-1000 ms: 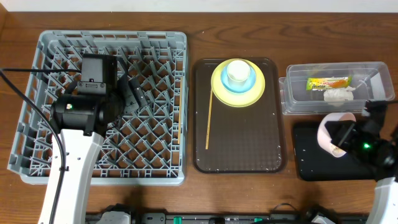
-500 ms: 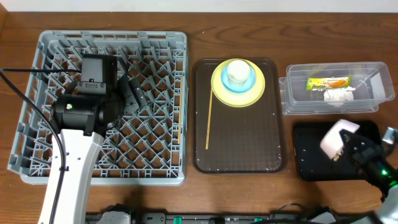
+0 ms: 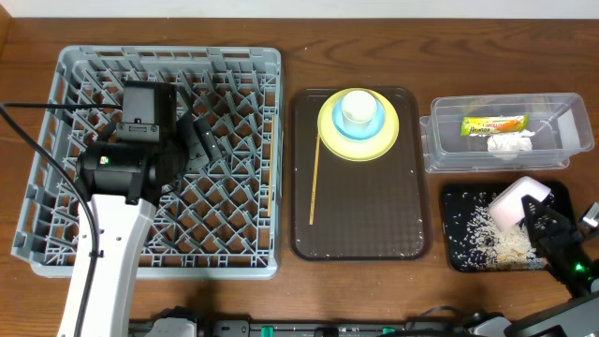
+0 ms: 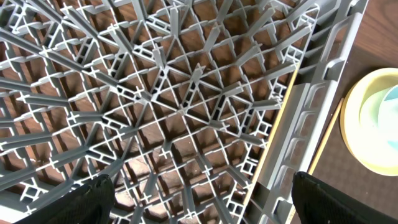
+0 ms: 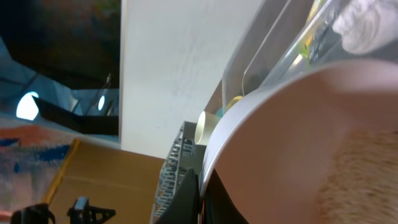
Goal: Sort waste into correct bins and load items into the dishwasher rack
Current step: 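Carry the dish over the black tray and tip the rice out, then bring the empty dish back and set it on the brown tray, release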
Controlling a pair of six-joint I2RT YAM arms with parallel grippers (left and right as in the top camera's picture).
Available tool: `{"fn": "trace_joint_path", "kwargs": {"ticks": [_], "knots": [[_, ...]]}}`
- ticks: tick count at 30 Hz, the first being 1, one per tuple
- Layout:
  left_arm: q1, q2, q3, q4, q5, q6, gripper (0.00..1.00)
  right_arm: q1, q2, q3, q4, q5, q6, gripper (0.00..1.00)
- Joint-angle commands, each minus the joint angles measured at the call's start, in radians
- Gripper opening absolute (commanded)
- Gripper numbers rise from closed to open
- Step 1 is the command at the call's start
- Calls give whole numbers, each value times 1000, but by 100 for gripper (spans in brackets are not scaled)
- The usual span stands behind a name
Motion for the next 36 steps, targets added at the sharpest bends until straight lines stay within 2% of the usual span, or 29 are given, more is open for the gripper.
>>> {"fn": "trace_joint_path", "kwargs": {"ticks": [1, 2, 4, 10, 12, 13, 14, 24, 32, 36], "knots": [[3, 3, 11, -4, -4, -2, 92, -12, 11, 0, -54, -56, 85, 1], [3, 3, 11, -4, -4, -2, 92, -12, 10, 0, -94, -56, 48, 1], [3, 3, 11, -4, -4, -2, 93, -13, 11, 0, -39, -55, 7, 1], [3, 3, 11, -4, -4, -2, 92, -13, 13, 0, 72, -56, 217, 1], [3, 3, 11, -4, -4, -2, 92, -13, 13, 0, 119, -54, 206, 1], [3, 3, 11, -4, -4, -2, 92, -12, 14, 0, 164, -56, 245, 1], [3, 3, 11, -4, -4, -2, 92, -11, 13, 0, 153, -56, 302, 1], [3, 3, 11, -4, -4, -2, 92, -9, 13, 0, 133, -55, 320, 1], [3, 3, 11, -4, -4, -2, 92, 27, -46, 16, 95, -51, 406, 1], [3, 3, 11, -4, -4, -2, 92, 161, -191, 101, 60, 143, 490, 1]]}}
